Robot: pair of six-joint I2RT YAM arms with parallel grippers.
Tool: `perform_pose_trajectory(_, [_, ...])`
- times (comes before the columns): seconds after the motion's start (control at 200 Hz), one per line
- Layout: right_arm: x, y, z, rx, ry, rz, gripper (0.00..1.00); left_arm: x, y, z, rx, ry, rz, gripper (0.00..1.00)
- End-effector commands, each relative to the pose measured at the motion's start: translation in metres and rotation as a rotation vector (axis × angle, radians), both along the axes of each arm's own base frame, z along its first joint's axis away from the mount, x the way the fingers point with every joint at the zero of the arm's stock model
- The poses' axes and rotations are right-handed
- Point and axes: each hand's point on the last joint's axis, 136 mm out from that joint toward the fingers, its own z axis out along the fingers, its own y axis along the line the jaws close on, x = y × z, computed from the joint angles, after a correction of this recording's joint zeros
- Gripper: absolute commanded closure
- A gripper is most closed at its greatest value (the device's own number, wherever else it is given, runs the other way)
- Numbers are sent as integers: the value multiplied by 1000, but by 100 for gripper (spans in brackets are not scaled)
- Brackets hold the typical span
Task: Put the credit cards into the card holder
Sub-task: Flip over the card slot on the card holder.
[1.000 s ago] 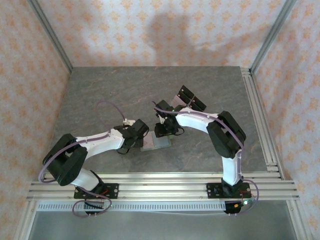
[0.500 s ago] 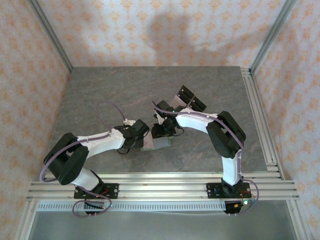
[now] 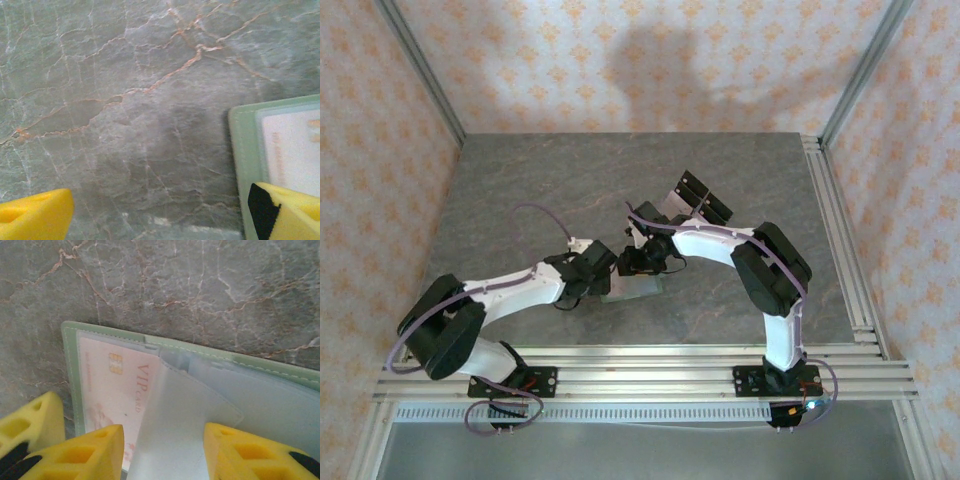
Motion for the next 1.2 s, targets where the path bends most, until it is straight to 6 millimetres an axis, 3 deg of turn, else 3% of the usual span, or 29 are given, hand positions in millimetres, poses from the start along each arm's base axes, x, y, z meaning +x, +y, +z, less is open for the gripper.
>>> perform_pose_trajectory(0.0, [-1, 1, -1, 15, 11, -15, 55, 0, -12, 14, -79, -63, -28, 8])
perform_pose_trajectory(0.48, [0, 2, -2, 17, 13, -24, 55, -10, -59, 28, -256, -151, -127, 8])
perform_pose_trajectory(0.846, [0, 3, -2, 20, 13, -22, 55, -9, -70, 15, -227, -136, -148, 8])
perform_pose_trajectory(1.196, [1, 3, 3, 27, 4, -20, 55, -10, -67, -3, -164, -106, -148, 8])
